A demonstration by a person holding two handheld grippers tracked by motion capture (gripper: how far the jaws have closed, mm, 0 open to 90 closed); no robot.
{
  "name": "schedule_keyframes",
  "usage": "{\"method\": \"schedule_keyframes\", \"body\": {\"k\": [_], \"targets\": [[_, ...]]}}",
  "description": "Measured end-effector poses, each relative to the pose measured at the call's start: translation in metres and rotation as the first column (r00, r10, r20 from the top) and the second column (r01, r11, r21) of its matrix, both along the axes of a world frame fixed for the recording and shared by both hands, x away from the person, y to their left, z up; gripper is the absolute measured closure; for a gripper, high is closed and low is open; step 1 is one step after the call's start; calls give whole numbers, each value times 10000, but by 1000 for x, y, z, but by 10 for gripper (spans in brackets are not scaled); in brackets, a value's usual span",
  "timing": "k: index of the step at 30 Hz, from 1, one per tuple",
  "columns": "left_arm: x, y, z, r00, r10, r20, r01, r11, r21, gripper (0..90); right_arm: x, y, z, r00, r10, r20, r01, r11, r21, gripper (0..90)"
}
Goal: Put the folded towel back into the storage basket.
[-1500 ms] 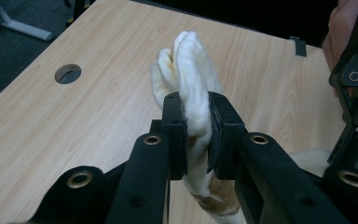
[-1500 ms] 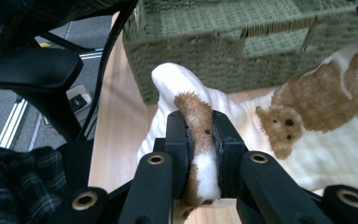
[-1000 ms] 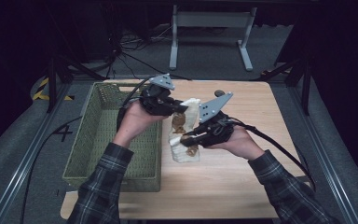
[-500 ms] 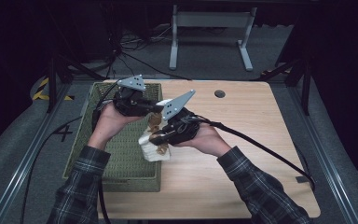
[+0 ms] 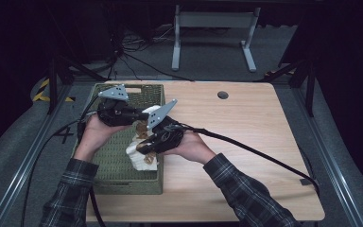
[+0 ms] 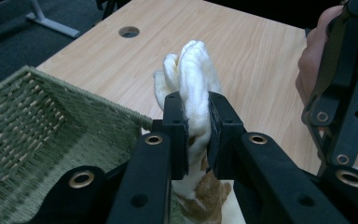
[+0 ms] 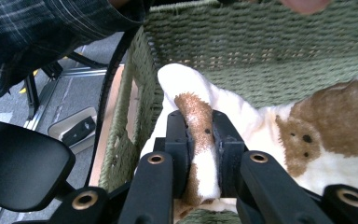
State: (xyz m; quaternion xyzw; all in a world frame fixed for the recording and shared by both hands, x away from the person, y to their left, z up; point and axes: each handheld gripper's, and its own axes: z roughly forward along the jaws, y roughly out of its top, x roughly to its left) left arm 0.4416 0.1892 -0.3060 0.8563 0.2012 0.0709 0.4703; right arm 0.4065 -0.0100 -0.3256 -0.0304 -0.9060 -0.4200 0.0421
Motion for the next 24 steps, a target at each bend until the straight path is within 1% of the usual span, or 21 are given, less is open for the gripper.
{"method": "schedule_keyframes", "body": {"k": [2, 6, 7, 10, 14, 15, 16, 17, 18, 19, 21, 23, 24], "targets": [[-1, 0, -3, 10000, -24, -39, 25, 10000, 36, 798, -1, 3, -5, 10000, 16, 42, -16, 10000, -63, 799], [-2, 2, -8, 9999, 2, -126, -2, 10000, 28, 798, -2, 7, -13, 10000, -3, -75, 3, 10000, -13, 799], [-2, 2, -8, 9999, 2, -126, -2, 10000, 28, 798, -2, 7, -13, 10000, -3, -75, 3, 10000, -13, 799], [-2, 2, -10, 9998, -27, -179, 29, 10000, 76, 798, -3, 9, -20, 9999, 38, -119, -40, 9999, -159, 797], [-2, 2, -11, 9998, -13, -199, 15, 10000, 82, 798, -4, 9, -23, 9999, 84, -121, -87, 9996, -263, 787], [-2, 2, -11, 9998, -19, -193, 19, 10000, 43, 798, -5, 9, -25, 9998, 106, -139, -112, 9992, -391, 729], [-2, 2, -11, 9998, -19, -193, 19, 10000, 43, 799, -5, 9, -25, 9998, 106, -139, -112, 9992, -391, 729], [-1, 2, -11, 9998, -20, -216, 20, 10000, 15, 799, -5, 9, -25, 9998, 110, -148, -116, 9990, -429, 703], [-1, 1, -11, 9998, -24, -209, 25, 10000, 25, 798, -5, 8, -26, 9999, 37, -139, -44, 9988, -494, 634], [0, 1, -12, 9997, -19, -223, 20, 10000, 49, 799, -5, 8, -26, 10000, -23, -87, 19, 9985, -539, 610], [1, -1, -13, 9996, 0, -293, 3, 9999, 115, 799, -5, 6, -25, 9999, -105, 23, 106, 9979, -637, 587], [1, -2, -13, 9995, 6, -309, -2, 9999, 122, 798, -5, 4, -24, 9999, -127, 96, 133, 9980, -622, 570], [1, -3, -13, 9995, 85, -305, -82, 9999, 113, 799, -5, 3, -23, 9998, -127, 131, 135, 9980, -612, 559]]}}
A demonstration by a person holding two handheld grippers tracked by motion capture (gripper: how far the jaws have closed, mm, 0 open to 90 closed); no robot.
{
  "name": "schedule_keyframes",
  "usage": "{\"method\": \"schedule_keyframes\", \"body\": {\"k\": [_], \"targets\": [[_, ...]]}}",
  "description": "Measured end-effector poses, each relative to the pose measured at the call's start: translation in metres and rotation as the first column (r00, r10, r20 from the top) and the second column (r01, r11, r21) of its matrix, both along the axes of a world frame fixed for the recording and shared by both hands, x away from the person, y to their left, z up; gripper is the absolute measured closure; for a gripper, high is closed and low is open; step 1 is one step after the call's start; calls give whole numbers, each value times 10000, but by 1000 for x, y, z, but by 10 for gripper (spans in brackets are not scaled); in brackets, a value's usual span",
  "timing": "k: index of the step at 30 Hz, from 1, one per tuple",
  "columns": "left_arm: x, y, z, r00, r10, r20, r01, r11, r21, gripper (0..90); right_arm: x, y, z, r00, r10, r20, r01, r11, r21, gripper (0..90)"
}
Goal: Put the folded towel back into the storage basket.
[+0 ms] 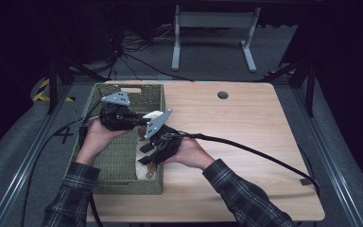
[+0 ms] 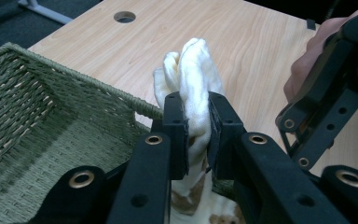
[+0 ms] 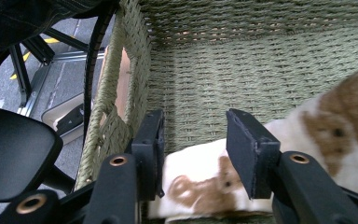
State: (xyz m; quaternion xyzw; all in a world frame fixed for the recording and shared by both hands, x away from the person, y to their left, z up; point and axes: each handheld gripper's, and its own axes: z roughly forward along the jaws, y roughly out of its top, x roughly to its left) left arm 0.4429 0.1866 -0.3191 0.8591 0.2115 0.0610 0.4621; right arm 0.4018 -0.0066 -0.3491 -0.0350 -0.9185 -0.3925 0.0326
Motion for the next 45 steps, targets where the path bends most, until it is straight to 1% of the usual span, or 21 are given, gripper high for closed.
{"method": "schedule_keyframes", "body": {"k": [4, 11, 12, 13, 14, 15, 16, 18, 21, 23, 25, 26, 27, 31, 34, 36, 38, 39, 40, 42, 45], "targets": [[2, 0, 2, 9995, 307, -100, -307, 9995, -48, 799, 0, -9, 7, 9996, -156, 251, 146, 9992, 366, 521], [15, -3, 2, 9962, 822, -271, -817, 9965, 198, 798, 4, -41, 22, 9960, -693, 556, 657, 9958, 640, 468], [15, -3, 2, 9962, 822, -271, -817, 9965, 198, 798, 4, -41, 22, 9960, -693, 556, 657, 9958, 640, 468], [17, -3, 1, 9947, 980, -301, -972, 9950, 241, 798, 5, -52, 25, 9946, -810, 652, 767, 9949, 657, 460], [21, -2, 0, 9915, 1230, -422, -1220, 9922, 254, 798, 5, -55, 26, 9942, -847, 666, 802, 9945, 680, 457], [21, -2, 0, 9915, 1230, -422, -1220, 9922, 254, 798, 5, -55, 26, 9942, -847, 666, 802, 9945, 680, 457], [26, -1, -3, 9876, 1463, -577, -1448, 9890, 306, 798, 5, -66, 29, 9927, -959, 734, 904, 9931, 745, 449], [30, -2, -6, 9852, 1554, -727, -1529, 9874, 398, 797, 5, -74, 30, 9914, -1034, 803, 974, 9924, 755, 442], [35, -5, -7, 9844, 1585, -761, -1539, 9861, 627, 796, 4, -88, 32, 9895, -1128, 909, 1059, 9914, 766, 434], [37, -7, -8, 9827, 1665, -807, -1614, 9847, 664, 795, 4, -99, 33, 9879, -1211, 966, 1144, 9908, 723, 426], [43, -11, -8, 9792, 1849, -840, -1775, 9801, 886, 795, 6, -110, 32, 9862, -1327, 993, 1259, 9894, 725, 422], [43, -11, -8, 9792, 1849, -840, -1775, 9801, 886, 795, 6, -110, 32, 9862, -1327, 993, 1259, 9894, 725, 422], [46, -12, -9, 9780, 1918, -818, -1836, 9781, 976, 795, 7, -122, 32, 9836, -1518, 970, 1449, 9866, 747, 419], [55, -17, -13, 9728, 2080, -1024, -1960, 9737, 1159, 793, 7, -136, 31, 9807, -1686, 994, 1618, 9841, 734, 417], [65, -18, -17, 9658, 2364, -1064, -2191, 9637, 1525, 792, 9, -154, 28, 9761, -1925, 1004, 1856, 9798, 745, 417], [69, -18, -21, 9613, 2520, -1118, -2333, 9597, 1567, 792, 10, -160, 27, 9748, -1996, 999, 1927, 9784, 749, 416], [72, -18, -23, 9597, 2569, -1143, -2371, 9579, 1621, 792, 10, -163, 26, 9742, -2025, 1001, 1956, 9778, 748, 416], [75, -18, -27, 9561, 2665, -1217, -2444, 9547, 1698, 790, 11, -169, 24, 9733, -2087, 955, 2022, 9765, 741, 416], [75, -18, -27, 9561, 2665, -1217, -2444, 9547, 1698, 787, 12, -170, 23, 9733, -2097, 938, 2030, 9762, 759, 416], [79, -17, -32, 9491, 2916, -1194, -2687, 9469, 1764, 750, 13, -175, 21, 9726, -2146, 890, 2086, 9753, 730, 414], [79, -16, -32, 9476, 2939, -1249, -2742, 9494, 1534, 680, 15, -178, 19, 9721, -2183, 862, 2126, 9746, 701, 414]]}}
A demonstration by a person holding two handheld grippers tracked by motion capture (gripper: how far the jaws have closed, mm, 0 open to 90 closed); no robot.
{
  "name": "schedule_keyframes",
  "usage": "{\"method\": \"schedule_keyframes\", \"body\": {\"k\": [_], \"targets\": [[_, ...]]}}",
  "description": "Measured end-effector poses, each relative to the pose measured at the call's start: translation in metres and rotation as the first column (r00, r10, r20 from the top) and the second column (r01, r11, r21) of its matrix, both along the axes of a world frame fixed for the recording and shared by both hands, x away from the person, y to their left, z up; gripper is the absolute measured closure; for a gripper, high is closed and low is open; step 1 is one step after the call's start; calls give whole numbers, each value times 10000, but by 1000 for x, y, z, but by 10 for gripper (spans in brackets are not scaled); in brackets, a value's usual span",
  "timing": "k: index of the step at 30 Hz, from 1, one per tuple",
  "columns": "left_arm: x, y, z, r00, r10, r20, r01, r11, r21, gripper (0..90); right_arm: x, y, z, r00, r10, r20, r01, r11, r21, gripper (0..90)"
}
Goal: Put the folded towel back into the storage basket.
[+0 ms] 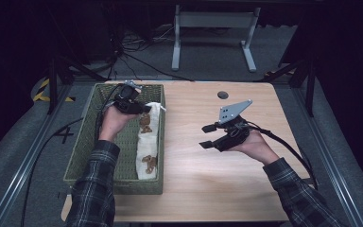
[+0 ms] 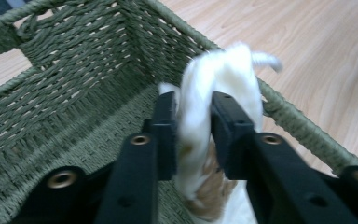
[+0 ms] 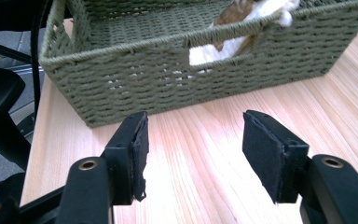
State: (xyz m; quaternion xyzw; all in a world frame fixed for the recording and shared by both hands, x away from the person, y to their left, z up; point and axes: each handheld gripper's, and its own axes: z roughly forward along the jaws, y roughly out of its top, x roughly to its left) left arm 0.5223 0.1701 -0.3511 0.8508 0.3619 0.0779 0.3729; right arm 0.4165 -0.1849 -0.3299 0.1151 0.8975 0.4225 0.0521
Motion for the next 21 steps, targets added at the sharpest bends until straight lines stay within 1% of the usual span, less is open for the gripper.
{"method": "schedule_keyframes", "body": {"k": [1, 3, 4, 5, 6, 7, 9, 10, 12, 13, 15, 17, 19, 21], "targets": [[-1, 0, 1, 9999, 110, 83, -109, 9999, -25, 634, 1, -2, -1, 10000, -28, -20, 28, 10000, 2, 414], [-4, 1, 5, 9998, 93, 192, -91, 9999, -93, 571, 1, -4, -2, 10000, -48, -44, 48, 10000, -5, 413], [-5, 1, 7, 9995, 151, 279, -147, 9998, -140, 525, 2, -6, -2, 10000, -77, -41, 77, 10000, -18, 413], [-5, 1, 7, 9995, 151, 279, -147, 9998, -140, 489, 2, -6, -2, 10000, -77, -41, 77, 10000, -18, 413], [-9, 1, 10, 9994, 118, 331, -106, 9994, -343, 462, 2, -8, -3, 10000, -82, -45, 81, 9999, -62, 410], [-11, 1, 11, 9993, 79, 354, -62, 9989, -459, 446, 3, -9, -3, 9999, -92, -60, 92, 9999, -74, 409], [-12, 0, 12, 9992, 18, 399, 0, 9990, -452, 411, 3, -12, -4, 9998, -156, -85, 156, 9998, -77, 408], [-14, -1, 14, 9992, -19, 393, 35, 9992, -396, 411, 3, -12, -4, 9998, -156, -85, 156, 9998, -77, 408], [-18, -3, 15, 9991, 94, 417, -83, 9996, -259, 383, 4, -15, -4, 9998, -208, -54, 207, 9998, -69, 406], [-18, -3, 15, 9992, 82, 390, -73, 9997, -218, 384, 4, -16, -4, 9996, -242, -119, 242, 9997, -30, 406], [-19, -1, 12, 9988, 291, 397, -292, 9996, 5, 402, 4, -17, -4, 9996, -258, -82, 257, 9997, -56, 404], [-18, 3, 7, 9982, 471, 358, -471, 9989, -9, 445, 3, -19, -4, 9996, -261, -73, 260, 9996, -90, 404], [-18, 6, 3, 9981, 540, 287, -544, 9984, 141, 518, 2, -22, -7, 9995, -298, -82, 298, 9995, -63, 403], [-17, 6, 0, 9968, 772, 217, -779, 9965, 307, 627, 2, -25, -9, 9994, -348, -90, 348, 9994, -73, 403]]}}
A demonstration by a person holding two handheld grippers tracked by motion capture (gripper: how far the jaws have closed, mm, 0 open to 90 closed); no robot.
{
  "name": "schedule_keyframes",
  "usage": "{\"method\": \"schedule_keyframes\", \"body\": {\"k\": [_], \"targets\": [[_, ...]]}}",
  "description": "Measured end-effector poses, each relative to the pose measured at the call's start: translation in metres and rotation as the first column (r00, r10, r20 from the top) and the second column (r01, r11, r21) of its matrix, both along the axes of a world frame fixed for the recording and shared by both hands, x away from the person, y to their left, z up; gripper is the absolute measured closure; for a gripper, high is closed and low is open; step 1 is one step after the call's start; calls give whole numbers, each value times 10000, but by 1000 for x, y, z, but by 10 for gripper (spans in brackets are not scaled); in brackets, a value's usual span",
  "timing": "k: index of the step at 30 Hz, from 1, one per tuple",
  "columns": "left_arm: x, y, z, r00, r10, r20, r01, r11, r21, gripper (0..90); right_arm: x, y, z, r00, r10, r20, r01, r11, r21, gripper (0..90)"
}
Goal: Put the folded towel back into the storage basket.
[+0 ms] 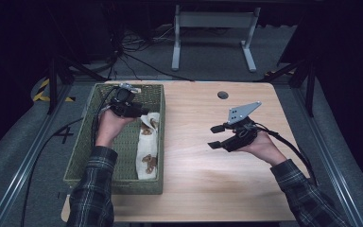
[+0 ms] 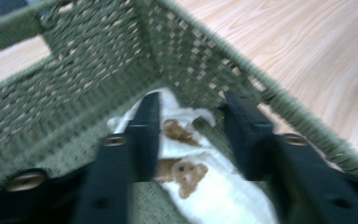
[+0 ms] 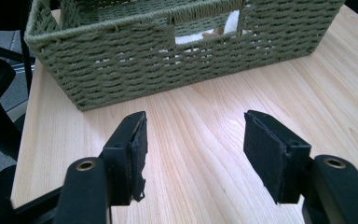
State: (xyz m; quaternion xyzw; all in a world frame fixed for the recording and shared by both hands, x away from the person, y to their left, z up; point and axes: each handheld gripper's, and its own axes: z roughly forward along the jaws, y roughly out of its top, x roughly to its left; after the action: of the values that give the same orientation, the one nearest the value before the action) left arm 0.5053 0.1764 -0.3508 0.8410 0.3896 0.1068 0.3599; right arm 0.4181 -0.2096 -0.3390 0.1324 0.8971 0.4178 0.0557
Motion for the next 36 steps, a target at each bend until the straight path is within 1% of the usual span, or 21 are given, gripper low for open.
{"method": "schedule_keyframes", "body": {"k": [1, 4, 6, 8, 9, 11, 13, 14, 16, 17, 18, 21, 22, 24, 25, 27, 29, 30, 34, 35, 36], "targets": [[2, 0, -3, 9997, 183, -131, -179, 9994, 306, 686, 0, -1, -1, 10000, -10, 7, 10, 10000, 8, 403], [8, 0, -13, 9978, 442, -495, -400, 9957, 838, 820, -1, -6, -5, 10000, -62, -27, 62, 10000, 71, 403], [13, 1, -19, 9958, 712, -573, -643, 9914, 1141, 885, -1, -8, -7, 9999, -116, -79, 117, 9998, 144, 404], [17, 0, -24, 9932, 896, -738, -794, 9882, 1311, 896, -1, -9, -8, 9999, -94, -98, 95, 9998, 157, 403], [19, 0, -28, 9918, 1011, -783, -885, 9845, 1512, 897, -1, -10, -8, 9999, -88, -98, 90, 9998, 168, 404], [24, 1, -34, 9880, 1252, -900, -1095, 9807, 1618, 897, 0, -11, -8, 9999, -124, -112, 126, 9997, 217, 404], [27, 3, -43, 9801, 1625, -1145, -1404, 9736, 1798, 897, -1, -12, -9, 9998, -150, -106, 152, 9996, 245, 404], [29, 4, -47, 9745, 1797, -1347, -1514, 9687, 1968, 897, -2, -13, -9, 9998, -162, -117, 165, 9996, 244, 405], [31, 6, -53, 9658, 2067, -1564, -1675, 9581, 2324, 897, -3, -14, -10, 9998, -189, -115, 192, 9996, 227, 405], [32, 7, -56, 9627, 2117, -1686, -1697, 9575, 2333, 897, -2, -14, -10, 9998, -182, -99, 184, 9996, 191, 405], [33, 6, -60, 9610, 2056, -1848, -1617, 9602, 2276, 897, -3, -14, -11, 9997, -177, -147, 180, 9996, 212, 405], [35, -3, -63, 9686, 1565, -1932, -1133, 9695, 2173, 896, -3, -15, -12, 9997, -169, -158, 174, 9994, 289, 405], [35, -6, -62, 9719, 1420, -1875, -1013, 9721, 2115, 896, -3, -15, -12, 9998, -161, -155, 165, 9994, 299, 405], [34, -13, -57, 9817, 921, -1664, -640, 9838, 1675, 896, -3, -15, -12, 9997, -160, -159, 164, 9995, 271, 405], [33, -15, -55, 9843, 806, -1572, -551, 9855, 1607, 896, -4, -15, -11, 9998, -167, -139, 171, 9995, 255, 405], [32, -18, -52, 9889, 525, -1390, -345, 9910, 1290, 896, -5, -16, -10, 9997, -193, -127, 196, 9995, 252, 405], [31, -19, -50, 9900, 515, -1312, -338, 9904, 1338, 896, -5, -17, -9, 9998, -186, -99, 188, 9995, 264, 405], [29, -19, -44, 9928, 483, -1095, -352, 9923, 1184, 895, -5, -17, -9, 9998, -199, -92, 201, 9995, 257, 405], [21, -16, -28, 9973, 234, -692, -207, 9990, 397, 885, -5, -19, -9, 9998, -206, -26, 207, 9996, 182, 405], [18, -16, -24, 9980, 98, -619, -82, 9996, 265, 880, -5, -19, -9, 9997, -234, -42, 235, 9996, 167, 405], [18, -16, -24, 9980, 98, -619, -82, 9996, 265, 878, -5, -20, -10, 9997, -245, -57, 245, 9996, 143, 404]]}}
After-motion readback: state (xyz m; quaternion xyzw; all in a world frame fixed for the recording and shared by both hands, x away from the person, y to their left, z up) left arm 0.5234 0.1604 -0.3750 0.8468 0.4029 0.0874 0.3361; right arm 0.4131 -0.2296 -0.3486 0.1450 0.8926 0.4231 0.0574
